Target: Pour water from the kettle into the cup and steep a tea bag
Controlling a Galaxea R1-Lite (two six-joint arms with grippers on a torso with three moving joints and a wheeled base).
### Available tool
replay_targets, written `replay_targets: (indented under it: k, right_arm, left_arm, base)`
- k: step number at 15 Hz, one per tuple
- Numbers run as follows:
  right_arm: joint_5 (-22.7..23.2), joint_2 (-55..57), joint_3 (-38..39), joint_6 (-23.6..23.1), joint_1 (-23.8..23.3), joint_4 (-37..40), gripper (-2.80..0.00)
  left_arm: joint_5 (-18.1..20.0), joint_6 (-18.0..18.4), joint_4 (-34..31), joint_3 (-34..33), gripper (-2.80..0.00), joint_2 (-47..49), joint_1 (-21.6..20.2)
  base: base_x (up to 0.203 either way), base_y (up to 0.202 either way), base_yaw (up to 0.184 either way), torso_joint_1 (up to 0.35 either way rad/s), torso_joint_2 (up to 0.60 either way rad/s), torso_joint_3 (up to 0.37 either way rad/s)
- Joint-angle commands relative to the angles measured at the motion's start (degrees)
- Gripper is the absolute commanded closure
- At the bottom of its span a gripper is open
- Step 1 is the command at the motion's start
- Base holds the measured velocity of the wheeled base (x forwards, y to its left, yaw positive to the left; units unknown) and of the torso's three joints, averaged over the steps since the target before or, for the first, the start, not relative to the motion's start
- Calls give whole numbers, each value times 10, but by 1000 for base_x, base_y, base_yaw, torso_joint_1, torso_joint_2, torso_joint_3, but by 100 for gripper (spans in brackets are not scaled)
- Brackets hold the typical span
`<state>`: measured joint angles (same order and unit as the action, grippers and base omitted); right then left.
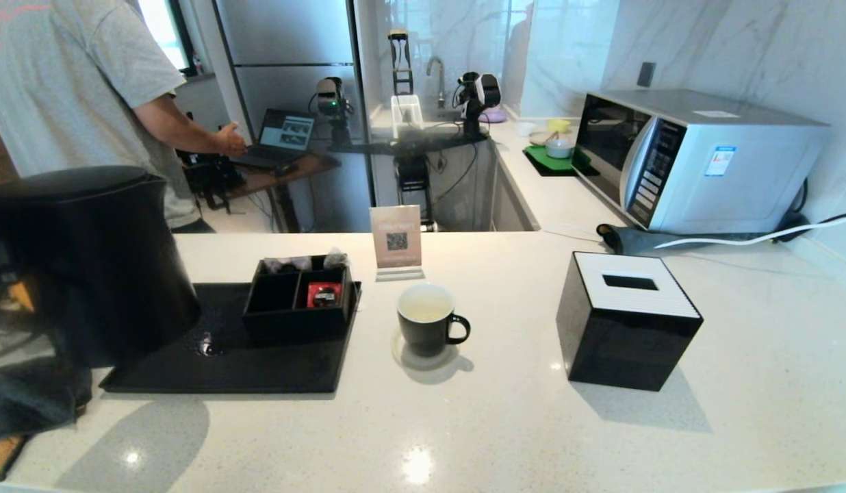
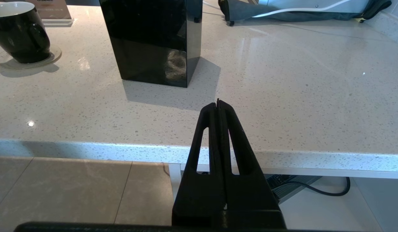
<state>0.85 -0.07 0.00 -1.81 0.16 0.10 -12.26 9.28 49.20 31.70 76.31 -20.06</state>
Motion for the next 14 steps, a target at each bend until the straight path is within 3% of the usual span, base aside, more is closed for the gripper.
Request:
replay_targets:
  k: [1, 6, 12, 14]
  right_arm:
    - [0, 1, 0, 0, 0, 0, 0]
    - [0, 1, 0, 0, 0, 0, 0]
    - [0, 1, 0, 0, 0, 0, 0]
    - [0, 1, 0, 0, 0, 0, 0]
  left_arm:
    - [10, 0, 77, 0, 0, 78, -42]
    - [49, -16, 213, 1, 0, 199, -80]
    - [54, -18, 381, 0, 0, 331, -84]
    - [60, -18, 406, 0, 0, 362, -84]
  base:
    - [0, 0, 0, 0, 0, 0]
    - [0, 0, 0, 0, 0, 0]
    - [0, 0, 0, 0, 0, 0]
    - [0, 0, 0, 0, 0, 0]
